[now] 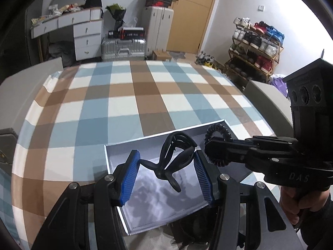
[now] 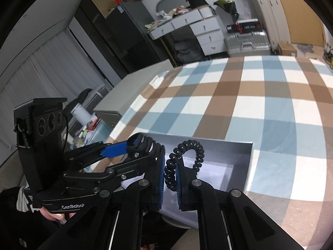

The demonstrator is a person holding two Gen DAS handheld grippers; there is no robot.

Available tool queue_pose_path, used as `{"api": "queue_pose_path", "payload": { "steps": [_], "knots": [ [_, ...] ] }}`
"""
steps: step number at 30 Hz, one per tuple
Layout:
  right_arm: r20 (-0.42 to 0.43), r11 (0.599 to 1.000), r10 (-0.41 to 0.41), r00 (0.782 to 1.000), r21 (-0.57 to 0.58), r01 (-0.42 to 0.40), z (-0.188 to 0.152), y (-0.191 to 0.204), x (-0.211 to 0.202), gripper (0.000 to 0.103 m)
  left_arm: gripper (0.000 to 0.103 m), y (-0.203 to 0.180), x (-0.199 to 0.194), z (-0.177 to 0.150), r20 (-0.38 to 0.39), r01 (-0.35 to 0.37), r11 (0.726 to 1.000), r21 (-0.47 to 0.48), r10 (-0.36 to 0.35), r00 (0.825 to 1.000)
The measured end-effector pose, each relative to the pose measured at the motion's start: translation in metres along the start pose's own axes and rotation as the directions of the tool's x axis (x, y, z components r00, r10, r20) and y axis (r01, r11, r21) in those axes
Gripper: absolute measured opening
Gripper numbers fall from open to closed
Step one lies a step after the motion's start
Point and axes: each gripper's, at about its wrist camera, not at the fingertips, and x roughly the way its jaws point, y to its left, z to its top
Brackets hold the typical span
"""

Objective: Organize jewelry
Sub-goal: 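Lower the claw clip into the grey box with the left tool while the right tool drops the coil in, then lift both open tools out of the grey box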

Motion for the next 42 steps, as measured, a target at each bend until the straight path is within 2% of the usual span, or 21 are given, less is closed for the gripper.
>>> {"api": "queue_pose_path", "payload": {
  "steps": [4, 7, 9, 10, 14, 20, 24, 28, 30, 33, 38, 42],
  "knots": [
    [-0.034, 1.000, -0.015, 0.999, 0.001, 0.016, 0.000, -0.002, 0.007, 0.013, 0.048, 0.002, 0.003, -0.001, -0.023, 0.013, 1.000, -0.012, -0.013, 1.000],
    [-0.084, 0.997, -0.069, 0.994, -0.034, 0.066, 0.001, 0.002, 0.012, 0.033, 0.048, 0.004, 0.003, -0.001, -0.030, 0.017, 1.000, -0.022, -0.017, 0.999],
    [-0.090, 0.988, -0.130, 0.987, -0.092, 0.122, 0.002, 0.010, 0.010, 0.067, 0.050, 0.007, 0.003, 0.000, -0.034, 0.007, 0.999, -0.037, -0.008, 0.999],
    [-0.089, 0.983, -0.153, 0.984, -0.115, 0.142, 0.002, 0.013, 0.008, 0.070, 0.051, 0.008, 0.003, 0.000, -0.037, 0.016, 0.999, -0.041, -0.017, 0.999],
    [-0.086, 0.962, -0.209, 0.974, -0.199, 0.189, 0.002, 0.024, -0.001, 0.071, 0.061, 0.006, -0.002, -0.001, -0.030, 0.020, 1.000, -0.020, -0.021, 0.999],
    [-0.054, 0.973, -0.176, 0.983, -0.158, 0.166, 0.002, 0.024, -0.016, 0.073, 0.061, 0.004, -0.013, -0.002, -0.003, -0.010, 1.000, -0.004, 0.010, 1.000],
    [0.017, 0.980, -0.164, 0.986, -0.110, 0.165, -0.001, 0.023, -0.037, 0.077, 0.061, 0.005, -0.021, -0.005, 0.012, -0.046, 0.999, -0.014, 0.046, 0.999],
    [0.109, 0.984, -0.164, 0.980, -0.052, 0.171, -0.007, 0.021, -0.059, 0.083, 0.061, 0.004, -0.032, -0.010, 0.040, -0.078, 0.996, -0.037, 0.079, 0.996],
    [0.166, 0.984, -0.168, 0.972, -0.032, 0.176, -0.014, 0.024, -0.073, 0.088, 0.064, 0.001, -0.038, -0.012, 0.059, -0.101, 0.994, -0.044, 0.103, 0.993],
    [0.233, 0.981, -0.181, 0.956, -0.026, 0.192, -0.022, 0.030, -0.089, 0.092, 0.074, -0.004, -0.047, -0.015, 0.088, -0.122, 0.992, -0.044, 0.125, 0.988],
    [0.330, 0.977, -0.188, 0.925, -0.034, 0.211, -0.036, 0.044, -0.114, 0.099, 0.075, -0.013, -0.061, -0.021, 0.126, -0.152, 0.988, -0.038, 0.156, 0.980],
    [0.410, 0.973, -0.186, 0.893, -0.048, 0.225, -0.047, 0.057, -0.134, 0.103, 0.081, -0.019, -0.073, -0.027, 0.158, -0.167, 0.985, -0.034, 0.170, 0.973]
  ]
}}
